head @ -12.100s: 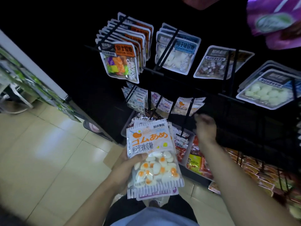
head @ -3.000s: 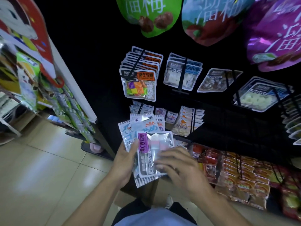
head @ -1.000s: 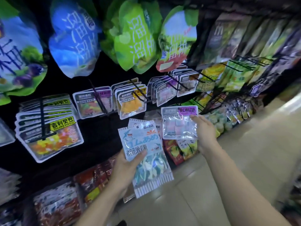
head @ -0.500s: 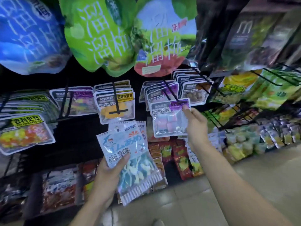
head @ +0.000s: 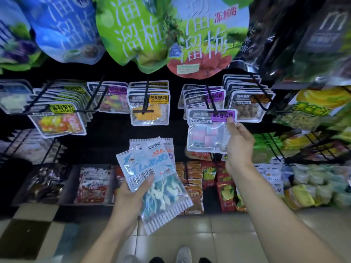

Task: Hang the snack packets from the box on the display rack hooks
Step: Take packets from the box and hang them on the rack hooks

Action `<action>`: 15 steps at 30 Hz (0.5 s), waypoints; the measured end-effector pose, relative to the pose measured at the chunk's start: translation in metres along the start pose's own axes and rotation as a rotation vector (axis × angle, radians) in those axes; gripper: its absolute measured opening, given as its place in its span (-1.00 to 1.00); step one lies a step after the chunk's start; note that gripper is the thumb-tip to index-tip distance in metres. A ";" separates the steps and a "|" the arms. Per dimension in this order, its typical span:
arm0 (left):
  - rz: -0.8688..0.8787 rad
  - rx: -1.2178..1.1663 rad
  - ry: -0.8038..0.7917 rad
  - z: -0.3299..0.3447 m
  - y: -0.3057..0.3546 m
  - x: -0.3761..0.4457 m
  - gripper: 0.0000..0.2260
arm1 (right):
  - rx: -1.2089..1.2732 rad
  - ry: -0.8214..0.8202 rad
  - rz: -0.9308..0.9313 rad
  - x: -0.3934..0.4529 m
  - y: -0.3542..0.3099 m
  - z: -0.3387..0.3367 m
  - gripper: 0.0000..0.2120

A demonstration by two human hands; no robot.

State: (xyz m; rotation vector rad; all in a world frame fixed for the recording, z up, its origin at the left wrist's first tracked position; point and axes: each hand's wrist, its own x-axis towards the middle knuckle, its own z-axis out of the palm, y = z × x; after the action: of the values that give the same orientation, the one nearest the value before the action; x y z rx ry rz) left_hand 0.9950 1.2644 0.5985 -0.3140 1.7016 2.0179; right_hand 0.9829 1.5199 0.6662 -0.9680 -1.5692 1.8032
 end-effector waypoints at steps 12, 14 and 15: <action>0.022 -0.012 0.022 0.012 -0.001 -0.007 -0.55 | 0.005 -0.053 0.038 0.004 -0.011 -0.001 -0.72; 0.021 -0.005 0.021 0.014 -0.003 -0.007 -0.53 | -0.003 -0.069 0.037 0.007 -0.011 -0.001 -0.68; 0.020 0.001 0.023 0.015 -0.004 -0.006 -0.52 | -0.009 -0.071 0.039 0.010 -0.010 -0.001 -0.66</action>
State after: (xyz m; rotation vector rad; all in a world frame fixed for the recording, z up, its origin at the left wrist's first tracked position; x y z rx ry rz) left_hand 1.0044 1.2785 0.6010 -0.3216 1.7263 2.0353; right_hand 0.9778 1.5297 0.6740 -0.9553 -1.6128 1.8775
